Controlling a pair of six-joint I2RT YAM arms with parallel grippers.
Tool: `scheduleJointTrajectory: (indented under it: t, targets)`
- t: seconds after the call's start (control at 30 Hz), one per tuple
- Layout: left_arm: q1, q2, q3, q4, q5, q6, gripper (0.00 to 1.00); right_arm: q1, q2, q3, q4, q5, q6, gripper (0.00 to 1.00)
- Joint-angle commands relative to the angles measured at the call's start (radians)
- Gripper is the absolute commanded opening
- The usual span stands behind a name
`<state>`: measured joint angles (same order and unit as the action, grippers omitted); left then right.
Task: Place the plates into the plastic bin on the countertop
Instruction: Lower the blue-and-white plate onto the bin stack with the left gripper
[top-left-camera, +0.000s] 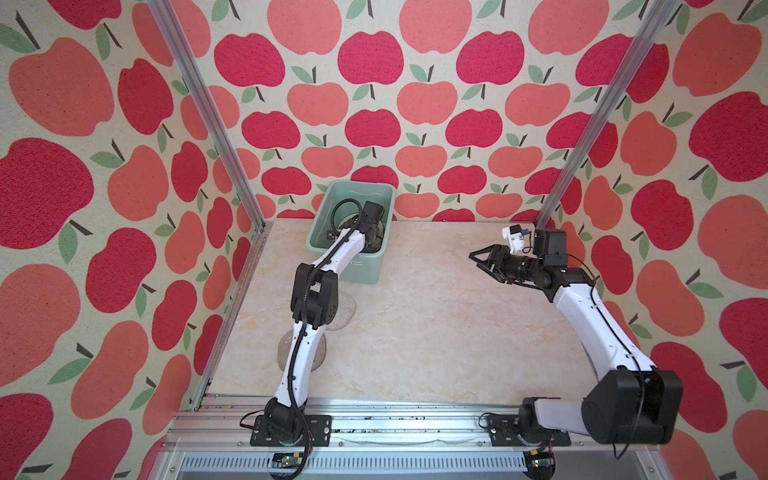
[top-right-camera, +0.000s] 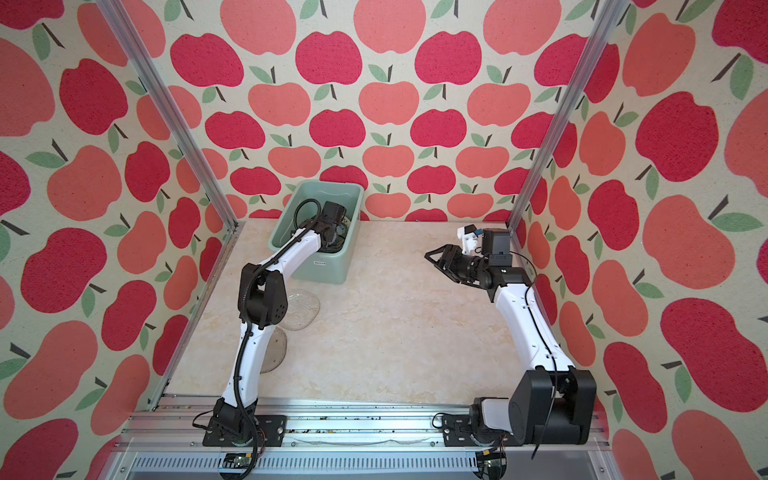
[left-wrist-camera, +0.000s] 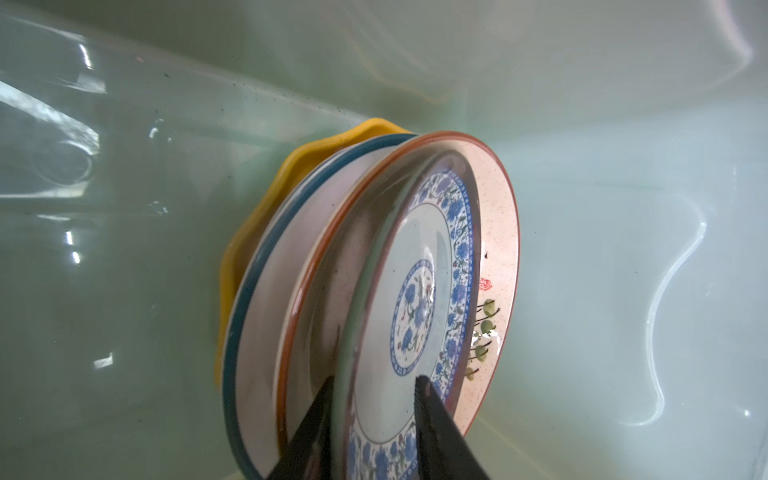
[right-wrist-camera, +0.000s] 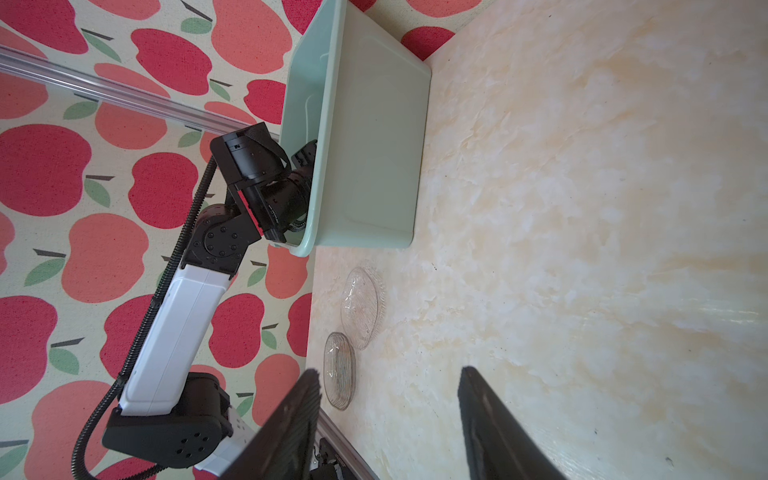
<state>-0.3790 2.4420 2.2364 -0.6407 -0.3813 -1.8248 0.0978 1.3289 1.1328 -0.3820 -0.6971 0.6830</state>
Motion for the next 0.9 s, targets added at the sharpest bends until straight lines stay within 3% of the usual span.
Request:
scheduleJointTrajectory:
  t: [0.0, 0.33, 0.87]
  targets:
    - [0.009, 0.036, 0.051, -0.068, 0.023, -0.006, 0.39, 0.004, 0.016, -0.011, 0.006, -0.013, 0.013, 0.56]
    - [0.029, 0.129, 0.333, -0.325, 0.089, 0.055, 0.54, 0.005, 0.015, -0.016, 0.005, -0.025, 0.021, 0.56]
    - [0.052, 0.048, 0.340, -0.412, 0.214, 0.115, 0.58, 0.011, -0.008, 0.014, -0.003, -0.043, 0.041, 0.57]
